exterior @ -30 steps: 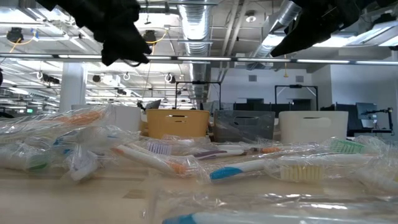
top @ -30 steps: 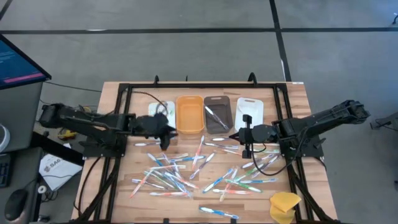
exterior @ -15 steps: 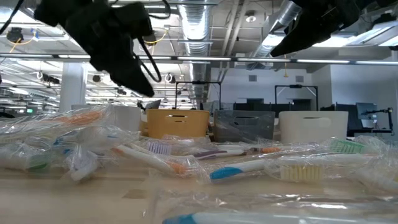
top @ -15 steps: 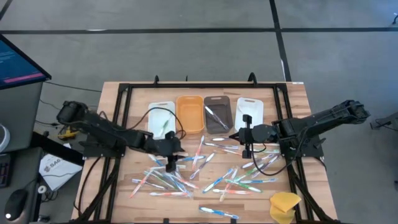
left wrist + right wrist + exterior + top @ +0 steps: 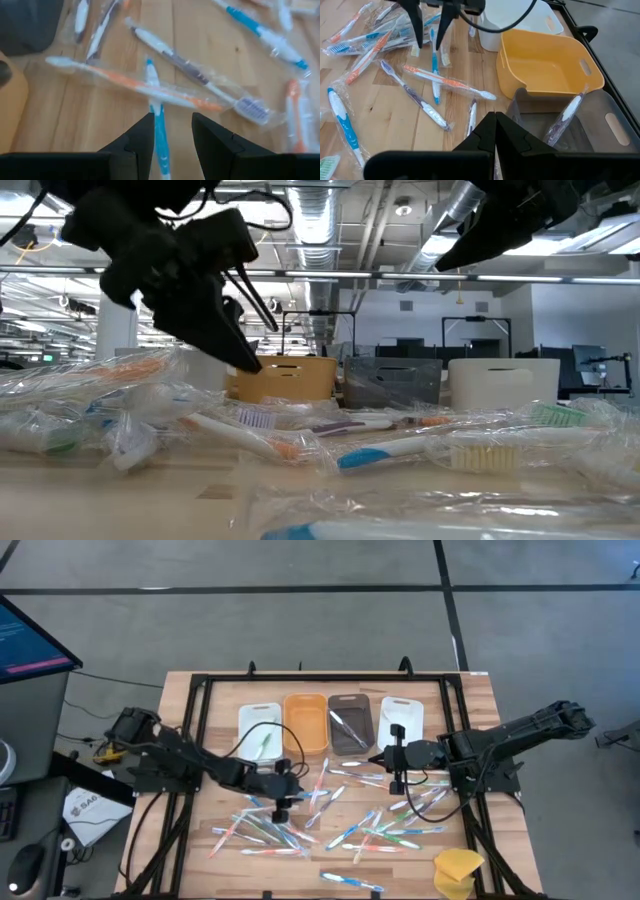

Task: Pick & Place Toothbrushes
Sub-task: Put the blue toothbrush into the orange bin

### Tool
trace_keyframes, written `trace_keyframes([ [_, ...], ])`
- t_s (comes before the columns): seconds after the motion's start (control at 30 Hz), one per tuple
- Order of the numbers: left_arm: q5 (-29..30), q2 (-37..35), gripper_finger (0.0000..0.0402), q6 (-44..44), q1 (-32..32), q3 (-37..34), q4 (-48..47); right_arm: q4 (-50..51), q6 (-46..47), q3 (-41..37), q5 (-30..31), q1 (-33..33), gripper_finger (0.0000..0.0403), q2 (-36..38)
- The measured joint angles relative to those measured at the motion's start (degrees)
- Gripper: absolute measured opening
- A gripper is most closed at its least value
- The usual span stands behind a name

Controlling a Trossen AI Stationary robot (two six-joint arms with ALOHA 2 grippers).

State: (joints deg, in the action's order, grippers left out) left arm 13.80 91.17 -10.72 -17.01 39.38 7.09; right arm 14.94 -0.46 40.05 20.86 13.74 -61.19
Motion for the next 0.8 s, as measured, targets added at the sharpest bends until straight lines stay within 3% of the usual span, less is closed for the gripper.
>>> trace_keyframes([
  [0.8, -0.9, 5.4, 0.0124, -0.3, 2.1, 0.0, 2.6, 0.0, 0.0, 0.0, 0.0, 0.0, 0.0001, 0.0],
])
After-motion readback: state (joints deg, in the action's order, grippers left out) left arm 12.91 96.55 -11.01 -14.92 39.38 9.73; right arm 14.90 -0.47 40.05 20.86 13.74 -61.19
